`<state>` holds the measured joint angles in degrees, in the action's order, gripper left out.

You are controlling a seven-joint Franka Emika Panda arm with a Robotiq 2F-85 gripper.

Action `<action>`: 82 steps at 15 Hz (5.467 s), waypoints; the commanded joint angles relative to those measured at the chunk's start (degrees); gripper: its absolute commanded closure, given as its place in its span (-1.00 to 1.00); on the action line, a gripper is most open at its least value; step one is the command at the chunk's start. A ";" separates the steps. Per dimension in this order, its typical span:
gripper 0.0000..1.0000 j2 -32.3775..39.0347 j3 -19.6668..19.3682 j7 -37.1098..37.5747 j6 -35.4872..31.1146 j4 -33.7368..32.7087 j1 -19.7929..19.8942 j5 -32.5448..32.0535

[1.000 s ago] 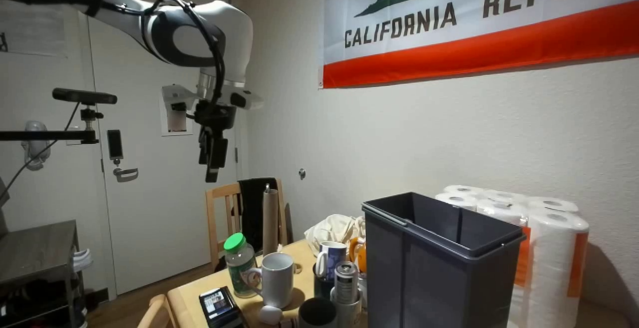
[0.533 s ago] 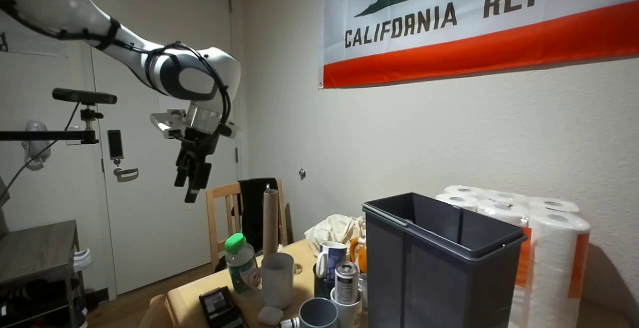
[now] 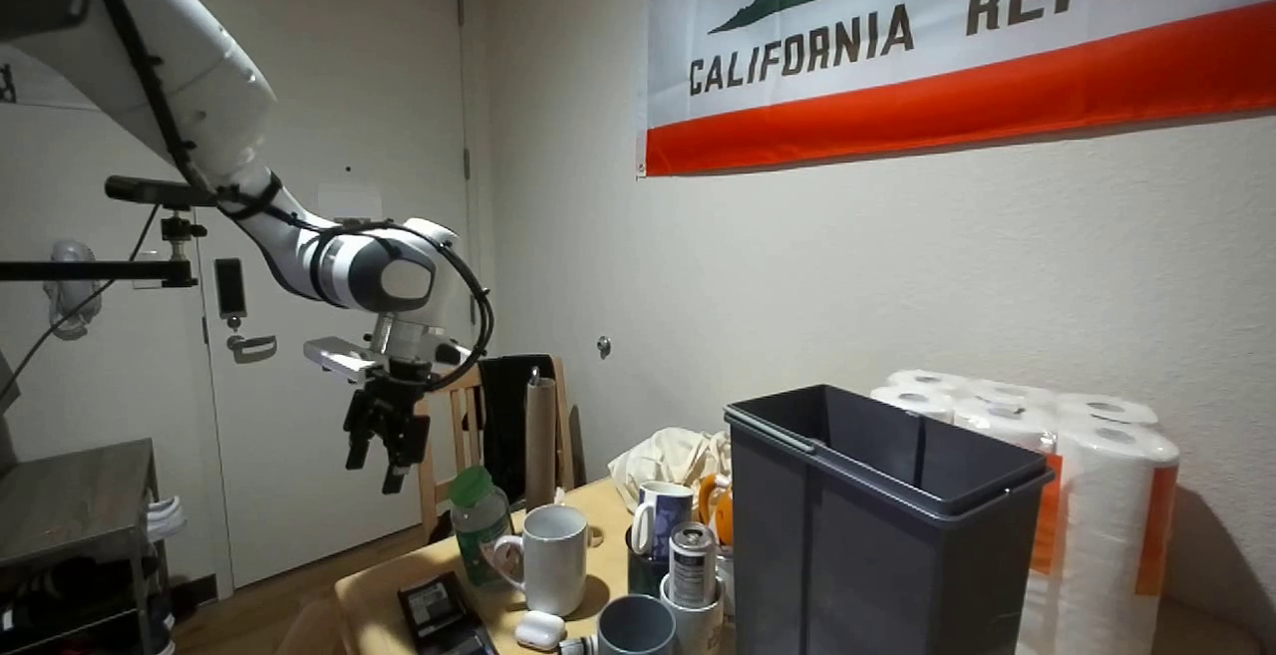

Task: Close the black wallet

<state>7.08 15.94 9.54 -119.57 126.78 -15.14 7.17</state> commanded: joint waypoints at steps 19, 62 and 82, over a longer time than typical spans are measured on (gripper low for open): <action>-1.00 24.36 -6.79 10.53 -19.00 -8.46 -9.71 -15.16; -1.00 20.95 -12.08 29.95 -15.73 -4.94 -12.60 -26.64; -1.00 24.36 -12.12 30.68 -18.56 -5.83 -12.40 -25.56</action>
<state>31.13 4.21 40.30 -136.97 120.99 -27.47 -18.16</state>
